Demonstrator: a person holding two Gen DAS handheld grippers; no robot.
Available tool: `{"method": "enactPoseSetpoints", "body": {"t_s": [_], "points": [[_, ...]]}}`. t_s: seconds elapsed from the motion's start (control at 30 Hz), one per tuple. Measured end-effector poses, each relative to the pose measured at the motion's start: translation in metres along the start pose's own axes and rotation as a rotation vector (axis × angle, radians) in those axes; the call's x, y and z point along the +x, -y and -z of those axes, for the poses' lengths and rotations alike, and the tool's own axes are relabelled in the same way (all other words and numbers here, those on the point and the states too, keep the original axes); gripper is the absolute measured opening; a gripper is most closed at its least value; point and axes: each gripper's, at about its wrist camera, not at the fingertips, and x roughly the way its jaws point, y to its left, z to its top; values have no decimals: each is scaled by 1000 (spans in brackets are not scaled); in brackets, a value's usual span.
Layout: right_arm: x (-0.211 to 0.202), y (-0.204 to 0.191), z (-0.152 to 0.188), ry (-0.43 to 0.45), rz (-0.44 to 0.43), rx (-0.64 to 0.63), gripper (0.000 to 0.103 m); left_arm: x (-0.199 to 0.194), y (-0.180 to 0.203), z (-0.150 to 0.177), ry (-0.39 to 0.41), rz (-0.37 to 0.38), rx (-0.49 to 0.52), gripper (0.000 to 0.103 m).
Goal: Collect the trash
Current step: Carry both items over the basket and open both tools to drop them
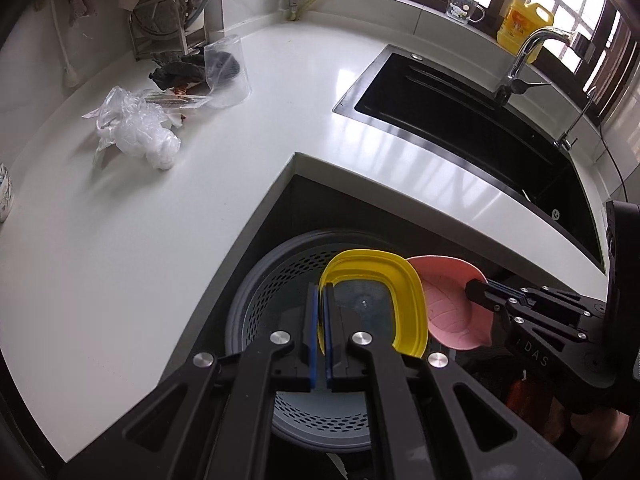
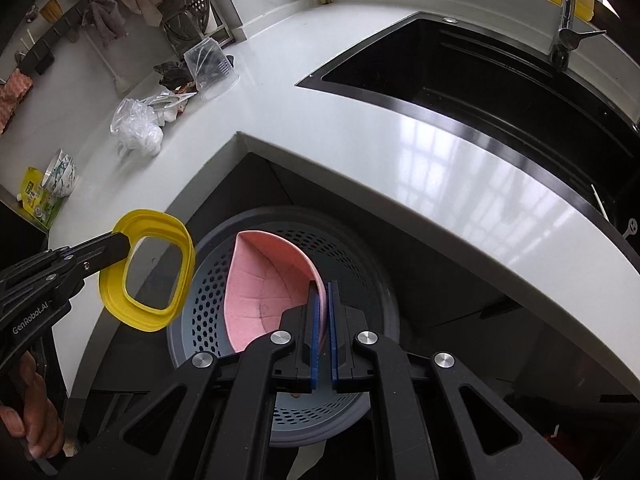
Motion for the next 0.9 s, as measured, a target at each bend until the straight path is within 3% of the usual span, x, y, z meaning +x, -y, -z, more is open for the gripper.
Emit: {"method": "enactPoseSetpoints", "body": {"t_s": [0.47, 0.63, 0.67, 0.7, 0.77, 0.8, 0.9], "points": [[66, 11, 24, -137, 3, -20, 4, 46, 1, 30, -94, -71, -42, 4], [71, 11, 24, -157, 0, -29, 7, 46, -3, 33, -104, -86, -64, 11], [71, 10, 23, -157, -1, -31, 10, 46, -3, 33, -105, -93, -67, 14], [70, 10, 22, -154, -2, -31, 19, 46, -4, 33, -106, -97, -71, 23], [67, 8, 20, -137, -1, -35, 30, 43, -6, 33, -98, -111, -82, 45], [66, 7, 19, -132, -5, -38, 32, 41, -7, 33, -89, -119, -90, 60], [64, 6, 17, -125, -11, -43, 32, 35, -10, 32, -69, -124, -103, 63]]}}
